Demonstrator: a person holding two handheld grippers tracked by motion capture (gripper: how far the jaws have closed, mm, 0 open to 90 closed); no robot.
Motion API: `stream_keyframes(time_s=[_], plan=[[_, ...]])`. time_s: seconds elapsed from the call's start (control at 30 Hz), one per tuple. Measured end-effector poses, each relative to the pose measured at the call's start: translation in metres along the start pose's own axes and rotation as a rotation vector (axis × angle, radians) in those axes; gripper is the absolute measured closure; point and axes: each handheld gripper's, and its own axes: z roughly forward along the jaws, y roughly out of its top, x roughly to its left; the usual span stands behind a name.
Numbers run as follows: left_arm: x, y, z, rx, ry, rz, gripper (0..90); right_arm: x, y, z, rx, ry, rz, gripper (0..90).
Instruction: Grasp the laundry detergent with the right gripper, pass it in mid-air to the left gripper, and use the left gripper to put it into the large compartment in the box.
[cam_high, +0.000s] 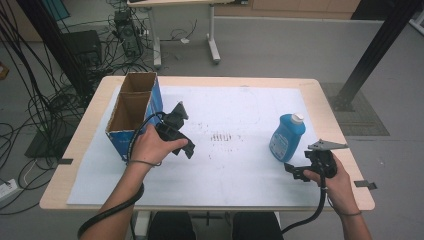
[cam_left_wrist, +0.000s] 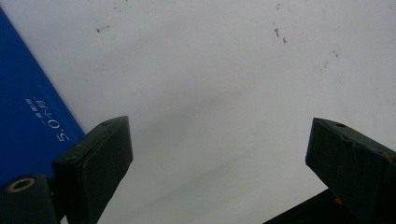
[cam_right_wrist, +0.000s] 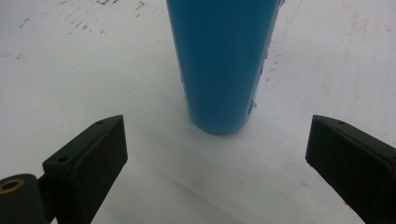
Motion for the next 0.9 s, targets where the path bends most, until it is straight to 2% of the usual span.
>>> stream_keyframes(time_s=[0.23, 0.37, 0.9], plan=[[0.004, -0.001, -0.001, -0.005, -0.007, -0.004, 7.8, -0.001, -0.005, 0.001, -0.045, -0.01, 0.0, 5.1], [0.004, -0.001, -0.001, -0.005, -0.007, -0.005, 7.8, 0.0, -0.007, 0.003, -0.063, 0.006, -0.003, 5.0], [0.001, -0.001, 0.0, -0.012, -0.019, -0.002, 7.9, 0.001, -0.011, 0.006, -0.156, 0.019, 0.007, 4.2]])
